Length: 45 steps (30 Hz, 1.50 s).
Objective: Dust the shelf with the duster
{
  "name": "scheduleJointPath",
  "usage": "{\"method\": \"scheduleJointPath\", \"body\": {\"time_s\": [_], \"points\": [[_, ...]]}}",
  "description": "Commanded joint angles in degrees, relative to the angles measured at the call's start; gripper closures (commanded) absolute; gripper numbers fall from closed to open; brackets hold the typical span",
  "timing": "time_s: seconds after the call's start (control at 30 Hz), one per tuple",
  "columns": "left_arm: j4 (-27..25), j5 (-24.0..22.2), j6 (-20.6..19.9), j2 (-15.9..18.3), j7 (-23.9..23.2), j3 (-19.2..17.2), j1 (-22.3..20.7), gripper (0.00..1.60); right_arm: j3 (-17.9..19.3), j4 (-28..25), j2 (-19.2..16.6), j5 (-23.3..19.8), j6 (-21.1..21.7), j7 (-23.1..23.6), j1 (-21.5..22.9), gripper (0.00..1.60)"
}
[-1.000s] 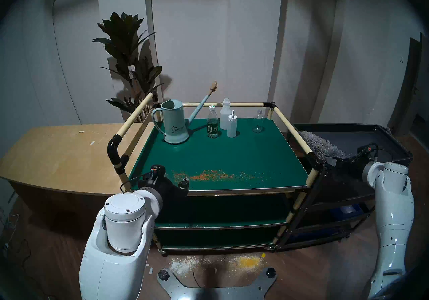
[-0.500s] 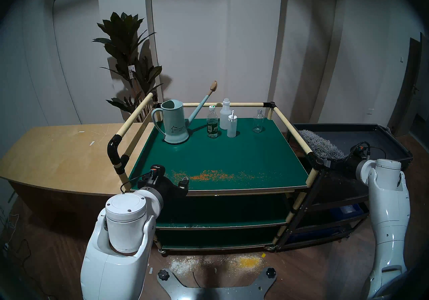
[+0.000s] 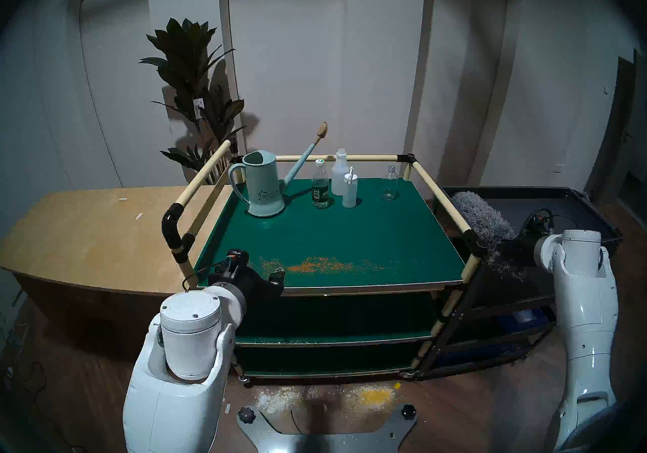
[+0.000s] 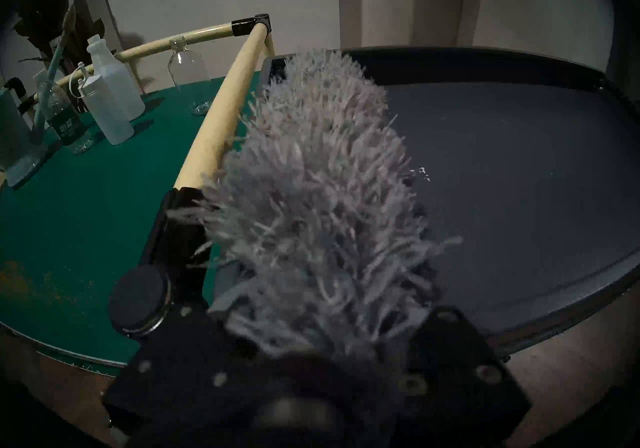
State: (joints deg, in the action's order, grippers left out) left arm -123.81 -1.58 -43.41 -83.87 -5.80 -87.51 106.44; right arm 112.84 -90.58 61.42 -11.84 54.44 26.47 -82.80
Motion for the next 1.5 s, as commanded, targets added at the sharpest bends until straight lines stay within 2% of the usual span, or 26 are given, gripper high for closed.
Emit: {"method": "scheduleJointPath", "body": {"time_s": [0.0, 0.03, 0.57, 0.8, 1.0, 1.13, 1.3, 1.47], "points": [[-0.36, -0.04, 0.49, 0.12, -0.12, -0.13, -1.05, 0.00, 0.27, -0.69, -0.38, -0.63, 0.56, 0.60, 0.69, 1.46], [-0.31, -0.04, 0.50, 0.10, -0.10, -0.13, -1.10, 0.00, 0.32, -0.74, -0.48, -0.70, 0.56, 0.63, 0.80, 1.60], [0.11, -0.19, 0.59, -0.42, 0.00, 0.22, -1.63, 0.00, 5.10, -6.82, -2.11, -4.43, 0.56, 2.89, 2.17, 1.60], [-1.31, -0.86, 3.70, -1.79, 0.78, -1.46, -1.62, 0.00, 5.49, -12.35, -1.75, -7.43, 0.56, 6.11, 0.99, 1.60], [-3.30, -0.66, 5.08, -1.34, 1.64, -2.99, -1.14, 0.00, 3.82, -16.24, -1.29, -9.90, 0.56, 8.75, -0.02, 1.60], [-4.31, -0.90, 5.90, -1.49, 2.13, -3.80, -0.25, 0.00, 1.99, -18.37, -0.13, -10.75, 0.56, 8.63, -2.01, 1.60], [-5.22, -1.16, 6.70, -2.25, 3.20, -4.64, 1.43, 0.00, -0.84, -19.92, 1.06, -10.98, 0.56, 6.63, -4.70, 1.60], [-5.58, -1.40, 7.64, -2.78, 3.93, -5.00, 2.84, 0.00, -4.01, -20.49, 2.95, -9.12, 0.56, 2.65, -6.34, 1.60]]}}
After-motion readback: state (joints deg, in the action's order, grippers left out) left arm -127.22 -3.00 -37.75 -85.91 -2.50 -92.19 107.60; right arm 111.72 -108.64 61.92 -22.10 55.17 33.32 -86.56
